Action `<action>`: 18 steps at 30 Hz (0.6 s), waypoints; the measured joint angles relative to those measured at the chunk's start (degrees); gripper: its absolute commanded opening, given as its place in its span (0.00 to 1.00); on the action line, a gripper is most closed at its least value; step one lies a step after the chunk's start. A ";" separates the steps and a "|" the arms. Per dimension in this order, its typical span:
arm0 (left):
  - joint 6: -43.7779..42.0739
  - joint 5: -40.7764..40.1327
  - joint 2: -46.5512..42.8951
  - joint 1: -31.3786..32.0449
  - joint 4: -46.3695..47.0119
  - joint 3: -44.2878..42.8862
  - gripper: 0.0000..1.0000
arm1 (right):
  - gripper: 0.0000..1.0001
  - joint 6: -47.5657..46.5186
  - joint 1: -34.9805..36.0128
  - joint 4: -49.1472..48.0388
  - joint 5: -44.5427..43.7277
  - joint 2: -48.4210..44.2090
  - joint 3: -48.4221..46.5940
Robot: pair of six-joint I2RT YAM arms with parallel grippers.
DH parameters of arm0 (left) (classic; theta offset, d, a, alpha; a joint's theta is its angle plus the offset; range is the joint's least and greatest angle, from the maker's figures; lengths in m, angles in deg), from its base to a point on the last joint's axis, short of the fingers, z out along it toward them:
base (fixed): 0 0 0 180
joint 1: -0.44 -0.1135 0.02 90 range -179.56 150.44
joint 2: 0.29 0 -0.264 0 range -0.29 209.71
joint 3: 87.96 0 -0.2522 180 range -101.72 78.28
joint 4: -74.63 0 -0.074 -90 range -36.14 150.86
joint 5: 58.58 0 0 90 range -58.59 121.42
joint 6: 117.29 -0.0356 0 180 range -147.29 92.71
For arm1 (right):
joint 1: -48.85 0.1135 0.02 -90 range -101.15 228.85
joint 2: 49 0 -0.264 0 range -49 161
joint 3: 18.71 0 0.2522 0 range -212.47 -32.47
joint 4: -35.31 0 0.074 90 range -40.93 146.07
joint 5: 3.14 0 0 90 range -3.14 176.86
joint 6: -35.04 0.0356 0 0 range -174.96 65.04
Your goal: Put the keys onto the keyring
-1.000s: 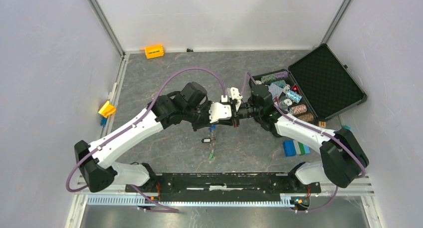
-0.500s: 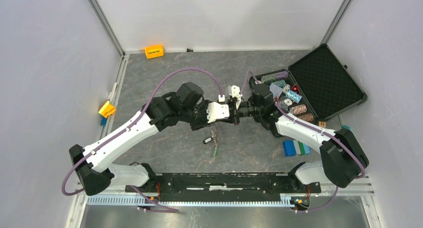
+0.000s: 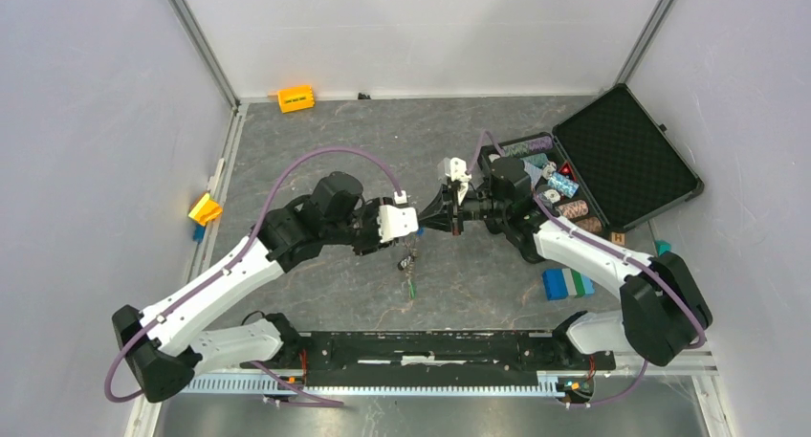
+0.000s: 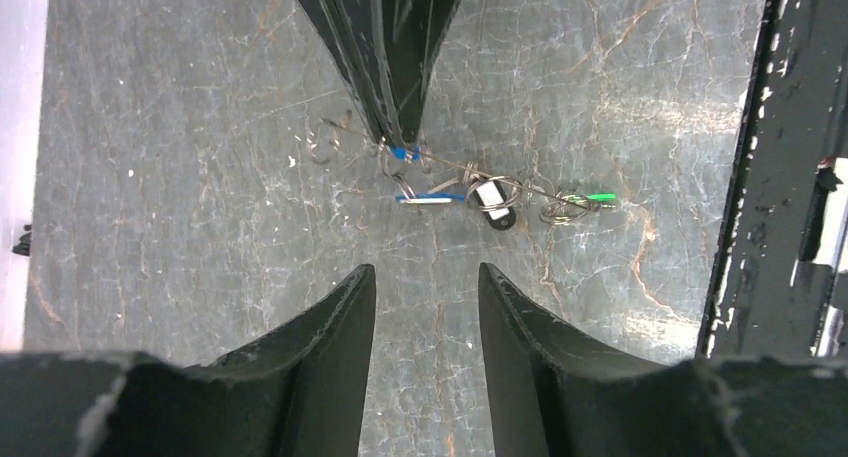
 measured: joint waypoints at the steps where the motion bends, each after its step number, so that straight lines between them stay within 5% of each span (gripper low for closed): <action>1: -0.63 0.76 -0.31 -0.63 1.22 1.40 0.52 | 0.00 0.28 -0.02 0.00 0.09 -0.33 -0.17; 11: -7.48 14.27 -0.17 -10.32 10.78 8.74 0.55 | 0.00 1.03 -0.02 -0.07 2.08 -1.88 -0.59; 18: -15.23 26.29 1.55 -11.34 11.34 8.87 0.53 | 0.00 1.36 -0.02 -0.52 2.84 -1.88 -0.59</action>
